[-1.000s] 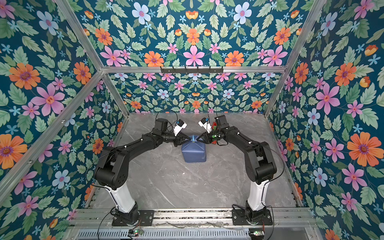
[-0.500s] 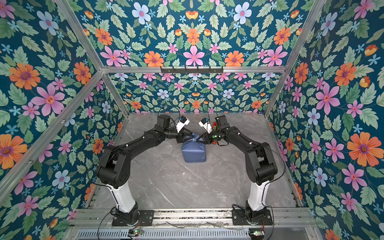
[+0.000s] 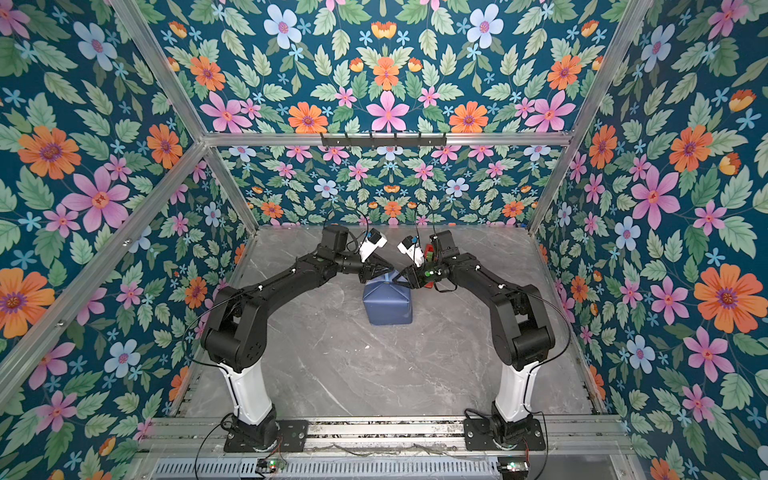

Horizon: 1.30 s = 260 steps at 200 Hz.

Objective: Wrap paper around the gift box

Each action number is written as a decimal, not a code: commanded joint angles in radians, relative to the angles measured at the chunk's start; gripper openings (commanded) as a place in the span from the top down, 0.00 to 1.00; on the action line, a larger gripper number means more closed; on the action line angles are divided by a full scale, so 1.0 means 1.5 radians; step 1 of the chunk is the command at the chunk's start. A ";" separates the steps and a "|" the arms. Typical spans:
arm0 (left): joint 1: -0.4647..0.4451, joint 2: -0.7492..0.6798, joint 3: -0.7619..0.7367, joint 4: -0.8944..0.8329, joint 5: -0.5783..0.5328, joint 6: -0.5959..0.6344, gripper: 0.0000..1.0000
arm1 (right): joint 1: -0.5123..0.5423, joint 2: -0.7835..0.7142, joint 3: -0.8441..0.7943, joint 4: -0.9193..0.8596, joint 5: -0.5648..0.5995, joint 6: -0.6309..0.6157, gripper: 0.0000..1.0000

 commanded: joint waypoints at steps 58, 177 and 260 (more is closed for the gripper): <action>-0.005 -0.013 -0.004 -0.002 -0.010 0.008 1.00 | 0.001 -0.081 -0.099 0.087 0.089 0.162 0.44; -0.019 -0.078 -0.086 0.050 -0.050 -0.032 1.00 | 0.025 -0.128 -0.219 0.160 0.192 0.285 0.44; -0.051 -0.135 -0.186 0.119 -0.128 -0.093 1.00 | 0.053 -0.156 -0.250 0.171 0.263 0.332 0.44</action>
